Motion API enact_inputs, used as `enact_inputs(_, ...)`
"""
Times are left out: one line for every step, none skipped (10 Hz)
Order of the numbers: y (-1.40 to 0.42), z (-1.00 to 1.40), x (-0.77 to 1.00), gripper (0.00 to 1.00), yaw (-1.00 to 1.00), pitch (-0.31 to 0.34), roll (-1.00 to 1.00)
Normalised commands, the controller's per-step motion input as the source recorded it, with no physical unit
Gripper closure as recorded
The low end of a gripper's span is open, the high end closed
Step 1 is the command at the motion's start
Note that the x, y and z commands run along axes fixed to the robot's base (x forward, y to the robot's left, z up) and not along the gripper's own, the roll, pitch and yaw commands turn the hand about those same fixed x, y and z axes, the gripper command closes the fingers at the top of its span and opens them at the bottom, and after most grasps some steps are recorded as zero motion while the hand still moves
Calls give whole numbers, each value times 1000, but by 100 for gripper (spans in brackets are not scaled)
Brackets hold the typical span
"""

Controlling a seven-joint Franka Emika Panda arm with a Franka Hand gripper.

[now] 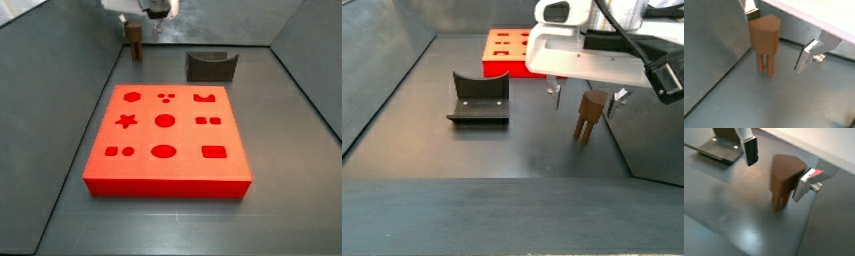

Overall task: Pick up the 3 prong object. Move up. Move to above the board. Insert the 3 prong object.
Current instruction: Pick up the 3 prong object.

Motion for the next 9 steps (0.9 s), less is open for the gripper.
enact_inputs(0, 0, 0, 0, 0, -11, 0)
enact_inputs(0, 0, -26, 0, 0, -9, 0)
enact_inputs(0, 0, 0, 0, 0, 0, 0)
enact_inputs(0, 0, 0, 100, 0, 0, 0)
enact_inputs(0, 0, 0, 100, 0, 0, 0)
enact_inputs(0, 0, 0, 100, 0, 0, 0)
enact_inputs(0, 0, 0, 100, 0, 0, 0)
enact_inputs(0, 0, 0, 100, 0, 0, 0)
enact_inputs(0, 0, 0, 100, 0, 0, 0)
